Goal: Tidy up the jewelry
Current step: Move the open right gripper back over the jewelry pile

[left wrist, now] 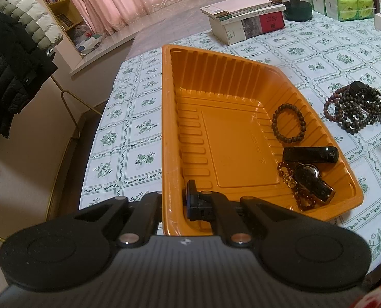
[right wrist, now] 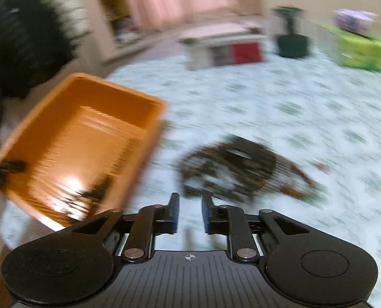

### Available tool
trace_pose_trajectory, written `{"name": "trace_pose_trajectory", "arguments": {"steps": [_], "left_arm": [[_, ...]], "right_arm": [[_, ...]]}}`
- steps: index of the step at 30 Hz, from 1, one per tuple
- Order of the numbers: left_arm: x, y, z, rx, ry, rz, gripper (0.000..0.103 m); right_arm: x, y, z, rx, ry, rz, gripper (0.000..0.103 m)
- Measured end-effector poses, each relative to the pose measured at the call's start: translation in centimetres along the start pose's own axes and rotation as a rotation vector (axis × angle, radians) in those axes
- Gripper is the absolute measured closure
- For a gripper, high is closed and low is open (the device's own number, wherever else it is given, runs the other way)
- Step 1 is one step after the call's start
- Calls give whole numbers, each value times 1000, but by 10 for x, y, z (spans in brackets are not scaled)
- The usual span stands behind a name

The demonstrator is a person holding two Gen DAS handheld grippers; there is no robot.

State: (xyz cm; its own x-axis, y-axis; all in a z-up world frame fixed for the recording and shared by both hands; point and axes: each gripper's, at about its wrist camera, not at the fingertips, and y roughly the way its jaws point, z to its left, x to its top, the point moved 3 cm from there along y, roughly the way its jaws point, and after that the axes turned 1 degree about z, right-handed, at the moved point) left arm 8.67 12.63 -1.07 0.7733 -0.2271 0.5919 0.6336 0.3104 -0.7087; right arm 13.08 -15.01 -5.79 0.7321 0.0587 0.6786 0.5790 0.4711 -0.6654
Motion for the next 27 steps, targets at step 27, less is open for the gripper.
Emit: {"name": "trace_pose_trajectory", "arguments": {"steps": [27], "left_arm": [[0, 0, 0, 12, 10, 11, 100]], "right_arm": [[20, 29, -100, -209, -33, 22, 79]]}}
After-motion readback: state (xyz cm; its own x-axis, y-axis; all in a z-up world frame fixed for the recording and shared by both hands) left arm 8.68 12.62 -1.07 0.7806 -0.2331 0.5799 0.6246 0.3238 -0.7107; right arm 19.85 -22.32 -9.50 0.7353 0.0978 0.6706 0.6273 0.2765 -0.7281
